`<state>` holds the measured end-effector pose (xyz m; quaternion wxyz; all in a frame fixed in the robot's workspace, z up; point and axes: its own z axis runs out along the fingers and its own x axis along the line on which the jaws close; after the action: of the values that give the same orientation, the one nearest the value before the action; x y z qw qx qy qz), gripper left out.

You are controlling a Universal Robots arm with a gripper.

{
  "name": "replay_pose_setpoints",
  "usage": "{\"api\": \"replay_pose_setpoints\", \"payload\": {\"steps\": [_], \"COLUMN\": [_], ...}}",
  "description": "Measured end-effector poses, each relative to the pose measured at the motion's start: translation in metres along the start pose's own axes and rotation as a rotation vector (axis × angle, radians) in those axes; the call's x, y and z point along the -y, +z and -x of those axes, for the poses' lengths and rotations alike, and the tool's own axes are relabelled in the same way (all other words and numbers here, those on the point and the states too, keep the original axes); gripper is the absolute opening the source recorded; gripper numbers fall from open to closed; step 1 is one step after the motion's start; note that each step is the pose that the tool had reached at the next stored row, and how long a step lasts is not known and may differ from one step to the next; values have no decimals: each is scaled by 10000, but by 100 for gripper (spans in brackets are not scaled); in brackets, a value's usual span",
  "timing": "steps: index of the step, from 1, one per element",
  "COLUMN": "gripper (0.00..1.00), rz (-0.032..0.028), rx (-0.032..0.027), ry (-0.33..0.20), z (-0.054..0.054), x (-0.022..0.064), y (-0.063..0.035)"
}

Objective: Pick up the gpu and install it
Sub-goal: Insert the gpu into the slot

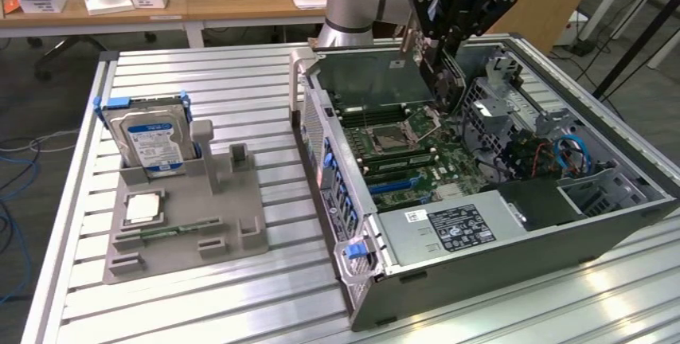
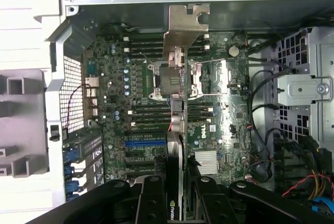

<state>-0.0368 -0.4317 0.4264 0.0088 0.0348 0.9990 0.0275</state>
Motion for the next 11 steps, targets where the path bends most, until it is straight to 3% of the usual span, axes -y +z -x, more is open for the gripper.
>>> {"api": "replay_pose_setpoints", "payload": {"steps": [11], "gripper": [26], "rz": [2], "rx": [-6], "ry": [-121], "z": [0], "x": [0], "y": [0]}}
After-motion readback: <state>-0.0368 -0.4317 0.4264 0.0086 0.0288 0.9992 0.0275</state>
